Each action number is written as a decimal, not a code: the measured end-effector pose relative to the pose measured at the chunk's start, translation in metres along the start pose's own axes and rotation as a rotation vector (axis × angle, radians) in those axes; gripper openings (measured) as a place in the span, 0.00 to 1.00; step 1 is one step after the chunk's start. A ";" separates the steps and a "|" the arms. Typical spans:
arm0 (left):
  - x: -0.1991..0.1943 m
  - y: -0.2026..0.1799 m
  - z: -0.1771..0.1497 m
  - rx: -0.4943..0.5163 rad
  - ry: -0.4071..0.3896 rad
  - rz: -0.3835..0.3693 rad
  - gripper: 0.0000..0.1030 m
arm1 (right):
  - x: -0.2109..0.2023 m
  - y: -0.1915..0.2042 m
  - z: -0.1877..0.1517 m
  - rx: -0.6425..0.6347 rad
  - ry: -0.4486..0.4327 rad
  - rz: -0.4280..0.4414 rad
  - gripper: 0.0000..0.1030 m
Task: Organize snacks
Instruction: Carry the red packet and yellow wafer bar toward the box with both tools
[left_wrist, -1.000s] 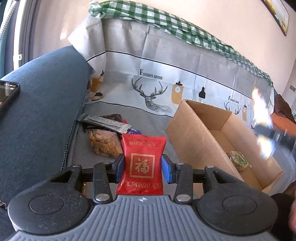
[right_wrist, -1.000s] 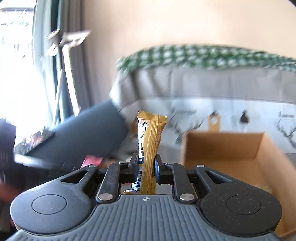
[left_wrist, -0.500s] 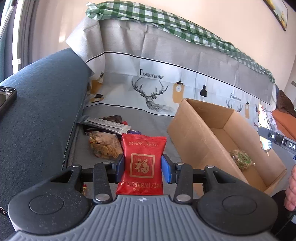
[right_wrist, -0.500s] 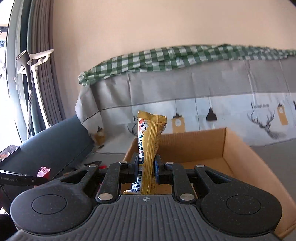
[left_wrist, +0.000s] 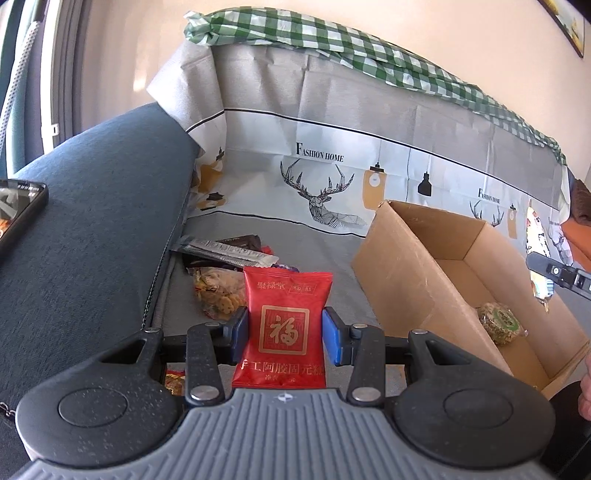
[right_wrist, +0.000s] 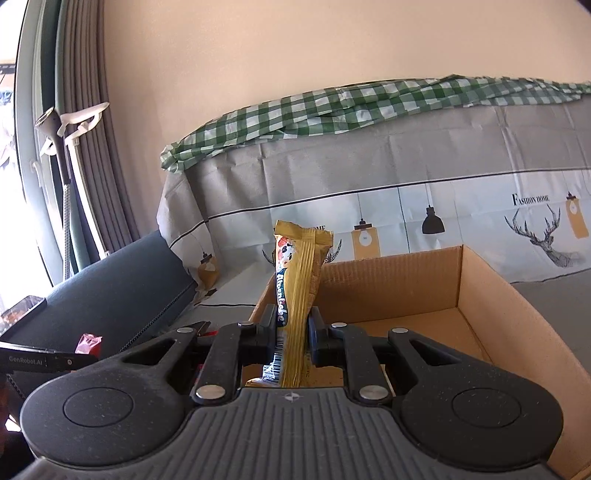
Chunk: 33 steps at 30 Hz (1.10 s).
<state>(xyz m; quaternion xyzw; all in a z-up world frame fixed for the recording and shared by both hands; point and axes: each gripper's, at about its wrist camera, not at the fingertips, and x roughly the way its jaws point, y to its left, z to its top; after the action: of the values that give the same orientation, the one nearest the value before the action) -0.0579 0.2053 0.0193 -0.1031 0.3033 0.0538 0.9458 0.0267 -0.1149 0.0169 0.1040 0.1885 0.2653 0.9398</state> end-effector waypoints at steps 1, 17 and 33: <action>0.000 -0.002 0.000 0.005 -0.005 0.004 0.45 | 0.000 -0.002 0.000 0.010 0.000 0.002 0.17; -0.003 -0.077 0.023 0.104 -0.085 -0.017 0.45 | -0.001 -0.022 0.004 0.076 -0.036 -0.006 0.17; 0.015 -0.180 0.092 0.092 -0.145 -0.189 0.45 | 0.000 -0.044 0.005 0.163 -0.061 -0.098 0.17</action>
<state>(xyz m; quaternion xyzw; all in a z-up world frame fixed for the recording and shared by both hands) 0.0353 0.0513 0.1127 -0.0836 0.2251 -0.0423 0.9698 0.0489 -0.1518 0.0086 0.1788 0.1857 0.1996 0.9454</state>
